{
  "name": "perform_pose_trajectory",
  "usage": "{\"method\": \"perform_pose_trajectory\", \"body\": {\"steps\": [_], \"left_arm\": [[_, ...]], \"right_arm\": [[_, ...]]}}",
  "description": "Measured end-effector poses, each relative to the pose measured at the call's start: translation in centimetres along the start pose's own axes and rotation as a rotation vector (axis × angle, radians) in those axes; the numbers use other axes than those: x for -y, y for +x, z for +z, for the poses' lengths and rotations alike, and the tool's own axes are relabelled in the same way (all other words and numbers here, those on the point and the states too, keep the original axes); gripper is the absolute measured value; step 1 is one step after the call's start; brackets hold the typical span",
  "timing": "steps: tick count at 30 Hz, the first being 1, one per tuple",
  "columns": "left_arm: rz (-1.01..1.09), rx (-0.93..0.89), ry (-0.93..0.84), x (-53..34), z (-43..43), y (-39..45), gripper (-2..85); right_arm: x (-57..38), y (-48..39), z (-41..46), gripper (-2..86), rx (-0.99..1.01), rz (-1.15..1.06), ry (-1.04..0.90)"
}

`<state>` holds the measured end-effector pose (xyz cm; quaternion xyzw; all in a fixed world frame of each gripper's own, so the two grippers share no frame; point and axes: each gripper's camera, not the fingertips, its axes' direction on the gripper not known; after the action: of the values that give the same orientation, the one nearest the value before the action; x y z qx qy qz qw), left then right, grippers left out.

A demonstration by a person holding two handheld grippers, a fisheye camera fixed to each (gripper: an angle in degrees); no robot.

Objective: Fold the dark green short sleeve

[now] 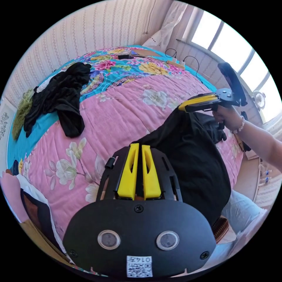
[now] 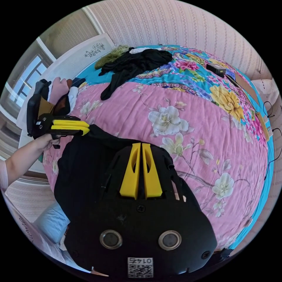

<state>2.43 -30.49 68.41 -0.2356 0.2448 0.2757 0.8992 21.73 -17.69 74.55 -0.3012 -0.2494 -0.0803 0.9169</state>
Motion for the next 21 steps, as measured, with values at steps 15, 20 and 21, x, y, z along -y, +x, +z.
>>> {"method": "perform_pose_trajectory", "body": {"steps": [15,20,21], "left_arm": [[-0.162,0.083,-0.057,9.8,6.2,-2.2,6.2],[0.103,0.009,0.000,13.2,3.7,5.2,5.2],[0.138,-0.014,-0.006,13.8,3.9,6.5,5.2]], "right_arm": [[-4.3,8.2,-0.4,2.8,0.079,0.276,0.137],[-18.9,11.2,-9.6,4.2,-0.076,0.457,0.316],[-20.8,11.4,-10.0,4.3,-0.103,0.496,0.307]]}}
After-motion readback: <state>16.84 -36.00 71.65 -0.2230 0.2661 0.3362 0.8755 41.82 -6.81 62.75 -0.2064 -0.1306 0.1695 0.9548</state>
